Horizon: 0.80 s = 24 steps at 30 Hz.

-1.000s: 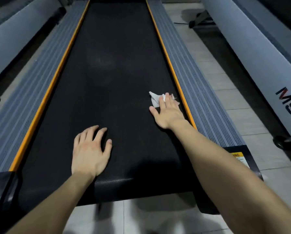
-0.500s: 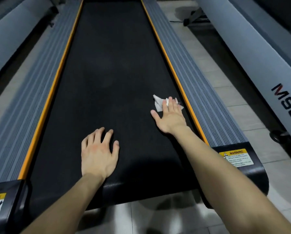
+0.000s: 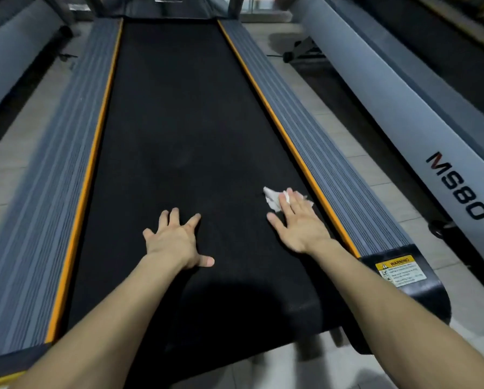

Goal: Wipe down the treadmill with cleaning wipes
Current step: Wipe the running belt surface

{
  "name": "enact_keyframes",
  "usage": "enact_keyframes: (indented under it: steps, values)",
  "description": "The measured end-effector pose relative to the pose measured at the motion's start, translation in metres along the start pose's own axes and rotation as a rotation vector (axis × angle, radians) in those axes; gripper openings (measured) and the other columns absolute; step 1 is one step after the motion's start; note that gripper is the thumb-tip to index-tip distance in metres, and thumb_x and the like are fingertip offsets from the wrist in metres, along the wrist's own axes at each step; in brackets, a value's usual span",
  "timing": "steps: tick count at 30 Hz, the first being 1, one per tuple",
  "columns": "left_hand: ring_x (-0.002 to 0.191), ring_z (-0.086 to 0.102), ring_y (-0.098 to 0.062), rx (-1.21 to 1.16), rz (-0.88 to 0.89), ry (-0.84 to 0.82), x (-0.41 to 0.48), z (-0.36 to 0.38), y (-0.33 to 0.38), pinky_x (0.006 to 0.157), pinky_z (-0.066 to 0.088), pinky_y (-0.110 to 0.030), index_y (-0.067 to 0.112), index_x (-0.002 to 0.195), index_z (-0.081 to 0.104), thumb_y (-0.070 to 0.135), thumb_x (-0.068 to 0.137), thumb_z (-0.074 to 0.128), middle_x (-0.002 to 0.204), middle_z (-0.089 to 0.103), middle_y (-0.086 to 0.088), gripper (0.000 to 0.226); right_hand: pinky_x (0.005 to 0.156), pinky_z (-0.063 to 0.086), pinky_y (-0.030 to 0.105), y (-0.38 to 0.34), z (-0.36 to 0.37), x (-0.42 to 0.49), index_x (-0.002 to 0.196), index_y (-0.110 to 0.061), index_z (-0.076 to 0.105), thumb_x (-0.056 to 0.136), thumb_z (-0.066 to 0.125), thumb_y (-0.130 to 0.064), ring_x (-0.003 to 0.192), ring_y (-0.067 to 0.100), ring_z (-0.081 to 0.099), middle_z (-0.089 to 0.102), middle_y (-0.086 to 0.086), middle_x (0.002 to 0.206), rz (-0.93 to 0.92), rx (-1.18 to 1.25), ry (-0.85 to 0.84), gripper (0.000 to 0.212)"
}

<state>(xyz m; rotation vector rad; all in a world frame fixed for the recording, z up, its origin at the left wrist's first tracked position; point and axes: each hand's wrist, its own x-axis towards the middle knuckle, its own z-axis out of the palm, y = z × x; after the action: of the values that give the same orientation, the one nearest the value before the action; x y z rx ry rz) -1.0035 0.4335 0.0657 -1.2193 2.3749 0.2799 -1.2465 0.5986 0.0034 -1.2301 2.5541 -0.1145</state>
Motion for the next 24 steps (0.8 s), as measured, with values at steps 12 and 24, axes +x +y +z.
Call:
enact_keyframes:
  steps: [12, 24]
  values:
    - [0.154, 0.026, -0.045, -0.018, 0.026, -0.087, 0.022, -0.011, 0.014, 0.112, 0.044, -0.069, 0.032, 0.153, 0.026, 0.065, 0.060, 0.098, 0.163, 0.024, -0.015, 0.123, 0.134, -0.006, 0.038, -0.029, 0.002, -0.039, 0.170, -0.027, -0.004, 0.107, 0.021, -0.074, 0.157, 0.002, -0.028, -0.018, -0.012, 0.176, -0.256, -0.022, -0.038, 0.083]
    - [0.159, -0.031, -0.043, -0.161, -0.087, -0.203, -0.016, -0.002, 0.075, 0.128, -0.006, -0.070, 0.027, 0.162, -0.036, 0.096, 0.050, 0.079, 0.171, -0.037, -0.018, 0.174, 0.133, -0.011, 0.038, 0.006, -0.030, 0.016, 0.170, -0.026, -0.007, 0.094, -0.011, -0.080, 0.158, 0.009, -0.029, -0.020, -0.007, 0.176, -0.580, -0.294, -0.141, 0.093]
